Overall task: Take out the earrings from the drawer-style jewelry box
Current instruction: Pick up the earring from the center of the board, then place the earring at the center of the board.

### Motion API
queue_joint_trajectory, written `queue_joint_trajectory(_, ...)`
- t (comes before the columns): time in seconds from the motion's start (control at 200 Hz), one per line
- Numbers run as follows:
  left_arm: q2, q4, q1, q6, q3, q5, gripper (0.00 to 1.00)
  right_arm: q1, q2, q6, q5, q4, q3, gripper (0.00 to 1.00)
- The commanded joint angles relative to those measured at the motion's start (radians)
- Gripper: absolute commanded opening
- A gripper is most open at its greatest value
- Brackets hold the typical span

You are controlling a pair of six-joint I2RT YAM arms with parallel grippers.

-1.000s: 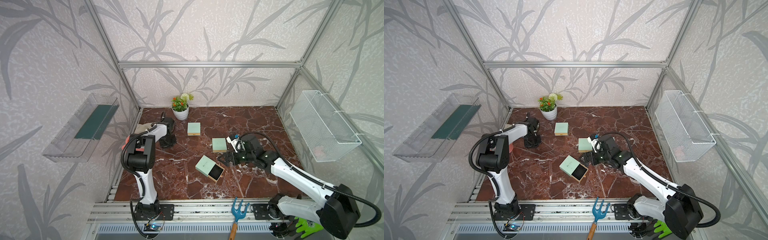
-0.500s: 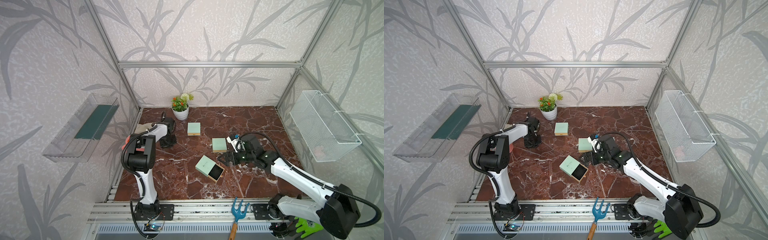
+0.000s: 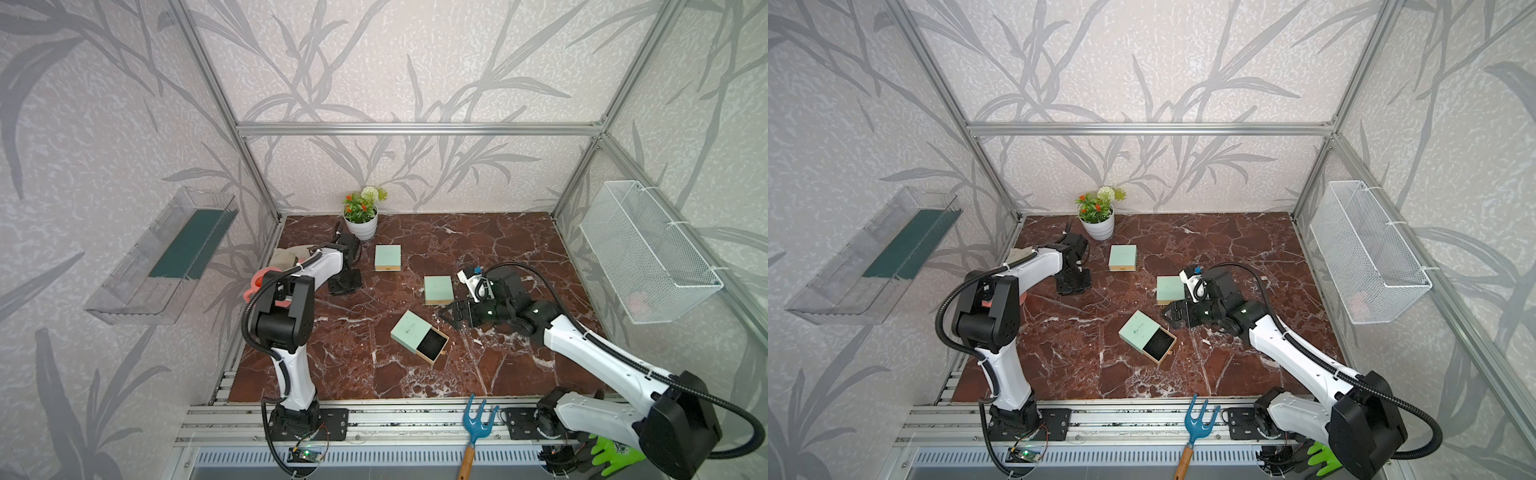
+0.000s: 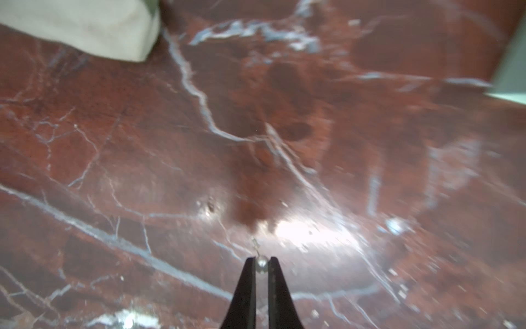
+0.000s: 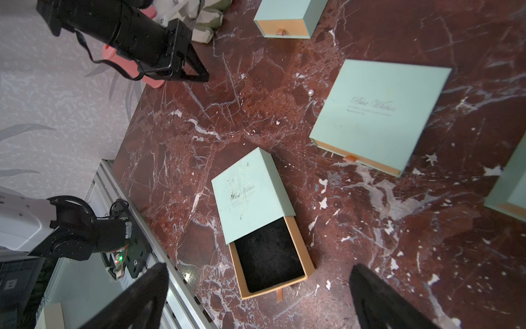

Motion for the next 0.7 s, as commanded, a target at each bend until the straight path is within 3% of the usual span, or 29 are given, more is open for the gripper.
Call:
queue_joint_trajectory(0.0,-0.080,-0.037,-0.050,0.006,0.007,0.005,0.09,-0.044,-0.050,-0.010,-0.003,-0.003,-0.011,0.99)
queue_joint_trajectory(0.335,-0.077,-0.073,-0.244,0.012,0.088,0.039,0.09,-0.204,-0.125,0.008,-0.083,0.006,-0.052,0.99)
queue_joint_trajectory(0.695,0.074,-0.085,-0.436,0.009,0.235,0.069,0.09,-0.227,-0.149,0.015,-0.084,-0.005,-0.076,0.99)
